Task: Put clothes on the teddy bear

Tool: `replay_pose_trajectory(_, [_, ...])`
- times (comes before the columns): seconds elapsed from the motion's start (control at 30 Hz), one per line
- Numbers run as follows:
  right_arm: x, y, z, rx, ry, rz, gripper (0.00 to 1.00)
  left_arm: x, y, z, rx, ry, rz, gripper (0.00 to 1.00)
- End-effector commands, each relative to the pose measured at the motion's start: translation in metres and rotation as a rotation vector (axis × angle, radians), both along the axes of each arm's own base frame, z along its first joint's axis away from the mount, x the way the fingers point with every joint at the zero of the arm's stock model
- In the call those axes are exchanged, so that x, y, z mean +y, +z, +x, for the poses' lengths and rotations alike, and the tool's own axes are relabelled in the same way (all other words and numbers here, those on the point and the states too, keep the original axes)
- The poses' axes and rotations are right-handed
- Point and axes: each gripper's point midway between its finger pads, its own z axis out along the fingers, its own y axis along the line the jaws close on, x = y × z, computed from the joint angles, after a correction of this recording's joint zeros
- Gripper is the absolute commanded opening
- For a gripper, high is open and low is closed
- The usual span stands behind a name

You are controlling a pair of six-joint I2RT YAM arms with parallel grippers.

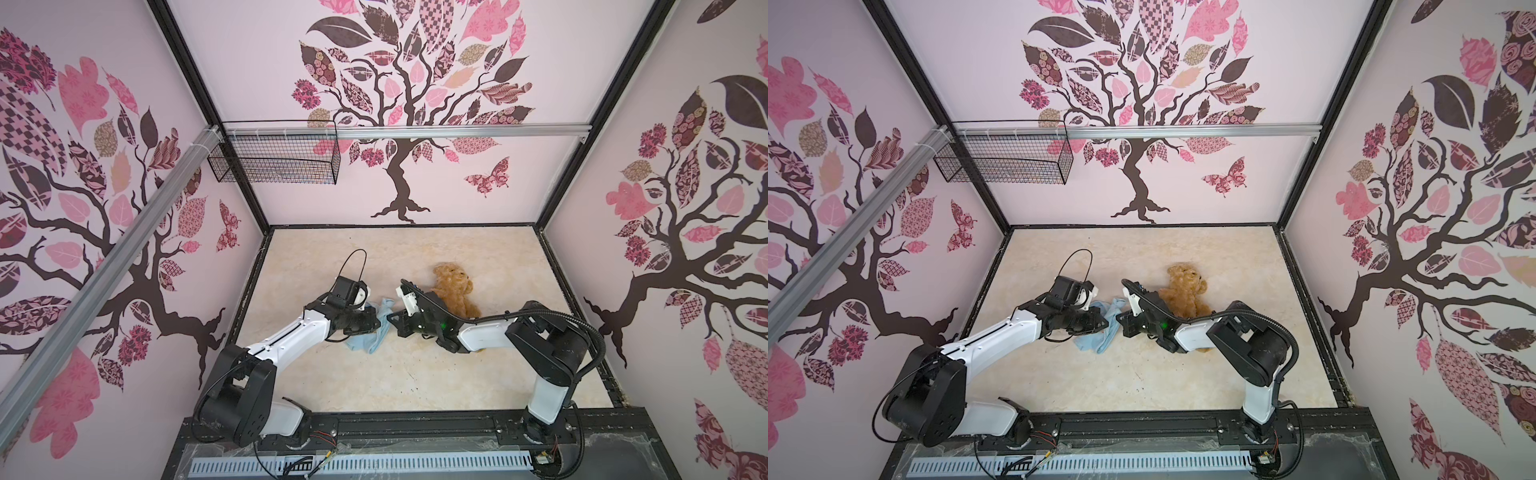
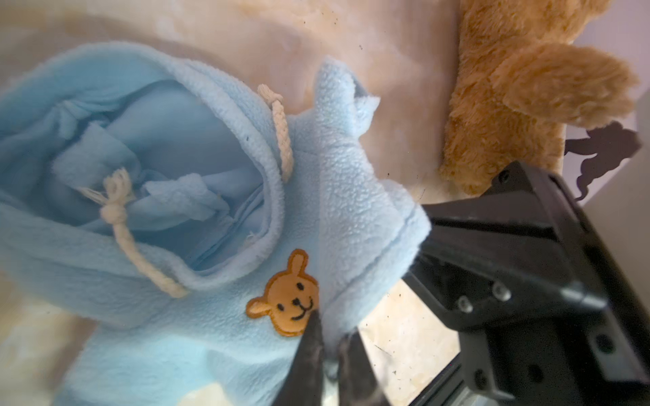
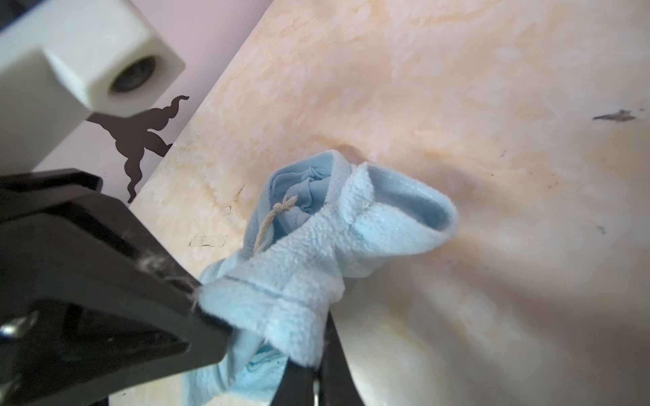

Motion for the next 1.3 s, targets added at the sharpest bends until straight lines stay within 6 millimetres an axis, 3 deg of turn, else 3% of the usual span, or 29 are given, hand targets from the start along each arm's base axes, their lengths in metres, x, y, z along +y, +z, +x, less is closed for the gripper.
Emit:
replay_pose_trajectory(0.0, [0.000,0.026,-0.002,0.088,0.009,0.092,0.00,-0.003,0.001,0.004,-0.106,-0.004,0.053,0.23])
replay_pose_trajectory(0.37, [-0.007,0.027,0.001,0.211,-0.002,0.152,0.00,-0.018,-0.011,-0.004,-0.223,-0.077,0.228,0.43])
replay_pose_trajectory(0.63, [-0.006,0.029,0.002,0.220,-0.004,0.161,0.00,-0.025,-0.022,0.000,-0.228,-0.085,0.246,0.42])
replay_pose_trajectory(0.93, [-0.010,0.028,0.004,0.219,-0.020,0.154,0.00,-0.022,-0.031,0.000,-0.217,-0.088,0.267,0.30])
replay_pose_trajectory(1.27, [-0.010,0.032,0.010,0.214,-0.031,0.155,0.00,-0.021,-0.047,-0.006,-0.184,-0.099,0.271,0.30])
